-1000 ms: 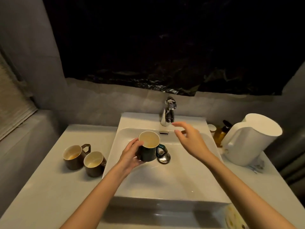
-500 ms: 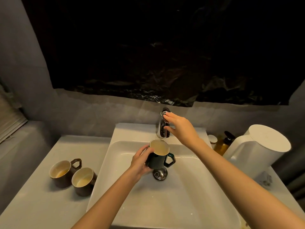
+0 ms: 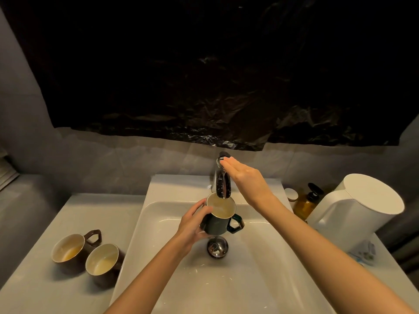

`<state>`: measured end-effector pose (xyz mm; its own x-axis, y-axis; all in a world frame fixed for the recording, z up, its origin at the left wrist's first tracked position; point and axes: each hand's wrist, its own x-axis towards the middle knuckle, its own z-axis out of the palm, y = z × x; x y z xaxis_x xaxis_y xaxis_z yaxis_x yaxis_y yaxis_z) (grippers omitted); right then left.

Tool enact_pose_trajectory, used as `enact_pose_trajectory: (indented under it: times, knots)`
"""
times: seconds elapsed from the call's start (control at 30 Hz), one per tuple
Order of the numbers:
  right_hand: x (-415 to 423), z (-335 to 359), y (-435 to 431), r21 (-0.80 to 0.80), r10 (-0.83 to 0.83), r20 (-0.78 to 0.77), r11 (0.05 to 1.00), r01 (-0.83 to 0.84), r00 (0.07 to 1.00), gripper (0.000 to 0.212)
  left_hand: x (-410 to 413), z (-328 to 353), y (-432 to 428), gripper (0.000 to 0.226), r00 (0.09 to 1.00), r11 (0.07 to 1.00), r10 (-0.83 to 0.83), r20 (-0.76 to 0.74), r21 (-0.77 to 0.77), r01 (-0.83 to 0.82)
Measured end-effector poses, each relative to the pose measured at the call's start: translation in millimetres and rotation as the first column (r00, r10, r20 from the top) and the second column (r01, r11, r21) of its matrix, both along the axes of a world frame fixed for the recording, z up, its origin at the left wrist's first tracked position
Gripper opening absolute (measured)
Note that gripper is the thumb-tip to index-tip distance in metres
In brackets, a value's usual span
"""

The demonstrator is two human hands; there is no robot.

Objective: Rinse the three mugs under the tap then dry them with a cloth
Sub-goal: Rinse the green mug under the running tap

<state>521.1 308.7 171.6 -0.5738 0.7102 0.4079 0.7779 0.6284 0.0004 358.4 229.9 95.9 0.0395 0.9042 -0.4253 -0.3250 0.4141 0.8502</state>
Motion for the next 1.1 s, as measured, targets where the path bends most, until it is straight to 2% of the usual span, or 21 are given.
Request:
enact_pose_trajectory:
  times: [0.2,0.6,0.63,0.7,0.77,0.83,0.87,0.93,1.0,1.07,1.1]
  knots:
    - [-2.6,7.7,0.3,0.016,-0.004,-0.009,1.0,0.004,1.0,0.06,-1.6,0.8,5.0,0.042,0.999,1.0,-0.007,-0.053,0.01,0.008]
    - [-2.8,8.0,7.5,-0.003,-0.02,-0.047,1.0,0.02,0.999,0.062,-4.9,1.4,7.3,0.045,0.989,1.0,-0.002,-0.149,0.019,0.005]
    - [-2.0,5.4,7.3,-0.013,-0.002,-0.082,1.0,0.001,0.997,0.058,-5.1,2.3,6.7,0.045,0.989,1.0,-0.004,-0.151,0.018,0.006]
    - [1.0,-2.7,-2.6,-0.022,0.016,-0.244,1.0,-0.022,0.97,0.05,-6.0,4.1,5.7,0.041,0.986,1.0,-0.001,-0.166,0.029,0.006]
    - [9.0,-18.8,-25.4,-0.008,-0.011,-0.451,1.0,0.009,0.892,0.042,-8.7,3.7,6.0,0.039,0.981,0.999,0.008,-0.191,0.043,0.001]
    - [21.4,-42.9,-52.2,-0.031,-0.054,-0.526,0.999,0.044,0.849,0.036,-11.2,3.7,7.7,0.039,0.974,0.999,0.022,-0.227,0.044,-0.012]
    - [24.8,-51.7,-65.2,-0.095,-0.054,-0.484,0.995,0.009,0.873,0.04,-11.8,4.3,8.7,0.039,0.967,0.999,0.029,-0.253,0.045,-0.019]
    - [24.8,-59.3,-82.4,-0.33,-0.001,-0.318,0.938,-0.109,0.948,0.058,-12.1,4.9,10.9,0.039,0.955,0.998,0.033,-0.295,0.055,-0.017]
    - [19.0,-62.6,-88.6,-0.494,0.042,-0.121,0.864,-0.097,0.992,0.066,-12.0,4.9,12.5,0.041,0.94,0.997,0.022,-0.342,0.08,0.005]
    - [10.7,-61.1,-81.3,-0.522,0.093,0.071,0.852,-0.042,0.993,0.06,-13.5,3.6,13.9,0.043,0.915,0.993,-0.005,-0.403,0.103,0.051]
    - [8.2,-62.4,-71.8,-0.496,0.161,0.144,0.866,-0.07,0.976,0.056,-14.7,3.1,14.6,0.043,0.907,0.992,-0.026,-0.42,0.102,0.075]
